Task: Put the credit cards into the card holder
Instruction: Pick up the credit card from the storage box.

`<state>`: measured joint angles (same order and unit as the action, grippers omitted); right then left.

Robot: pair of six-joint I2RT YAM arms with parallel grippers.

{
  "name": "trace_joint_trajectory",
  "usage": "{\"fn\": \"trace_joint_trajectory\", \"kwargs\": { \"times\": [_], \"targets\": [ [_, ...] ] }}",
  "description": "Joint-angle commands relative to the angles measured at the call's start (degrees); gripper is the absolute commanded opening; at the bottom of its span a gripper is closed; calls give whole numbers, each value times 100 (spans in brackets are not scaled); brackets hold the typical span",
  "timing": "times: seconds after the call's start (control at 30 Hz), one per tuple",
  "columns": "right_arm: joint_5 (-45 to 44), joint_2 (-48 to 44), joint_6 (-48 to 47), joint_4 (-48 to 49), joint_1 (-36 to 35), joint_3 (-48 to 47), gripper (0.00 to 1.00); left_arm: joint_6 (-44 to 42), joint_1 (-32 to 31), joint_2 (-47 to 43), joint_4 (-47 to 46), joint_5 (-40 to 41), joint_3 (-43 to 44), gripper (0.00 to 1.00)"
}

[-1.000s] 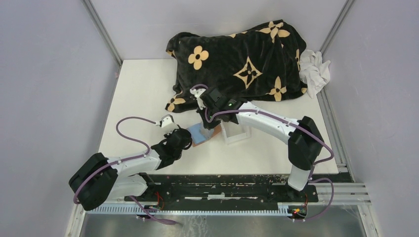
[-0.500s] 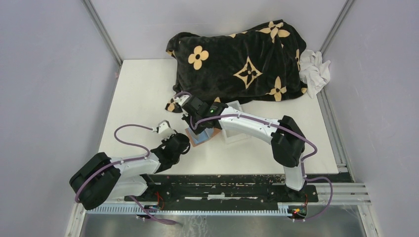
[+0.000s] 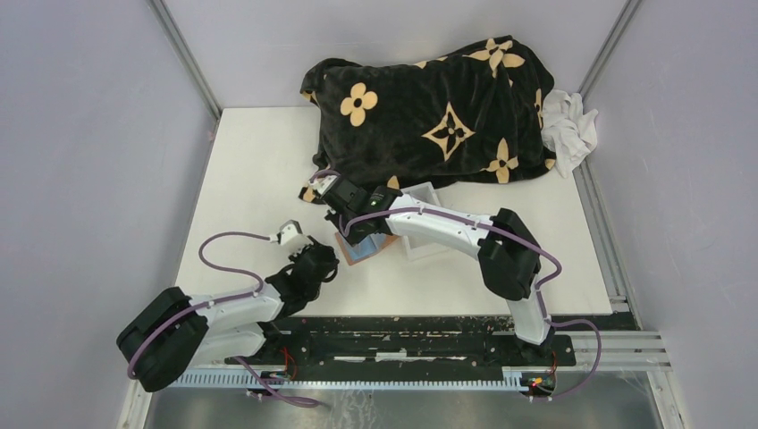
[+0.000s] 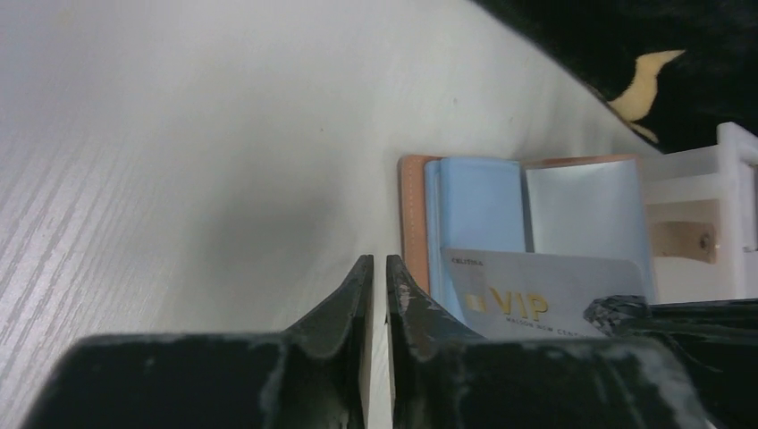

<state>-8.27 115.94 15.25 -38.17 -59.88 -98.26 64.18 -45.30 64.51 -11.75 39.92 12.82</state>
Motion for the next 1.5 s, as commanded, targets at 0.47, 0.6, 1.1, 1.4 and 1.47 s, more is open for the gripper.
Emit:
{"fn": "trace_joint_trajectory", "kwargs": {
  "times": [0.47, 0.6, 1.1, 1.4, 1.47],
  "targets": [
    [2572, -1488, -114, -278, 821, 822, 1, -2034, 74, -1653, -2381, -1842, -849, 44],
    [3259, -1733, 9, -35, 1105, 1274, 1, -2302, 71, -1927, -2588, -2443, -953, 45],
    [4406, -1867, 243, 433, 1547, 1731, 1, -2650, 85, -1882, -2466, -3553, -842, 47],
    [4910, -1694, 269, 521, 1762, 1723, 1, -2659, 169, -1682, -2677, -4005, -812, 43],
    [5043, -1631, 268, 530, 1840, 1716, 1, -2637, 198, -1679, -2729, -4103, -828, 43]
  ]
}}
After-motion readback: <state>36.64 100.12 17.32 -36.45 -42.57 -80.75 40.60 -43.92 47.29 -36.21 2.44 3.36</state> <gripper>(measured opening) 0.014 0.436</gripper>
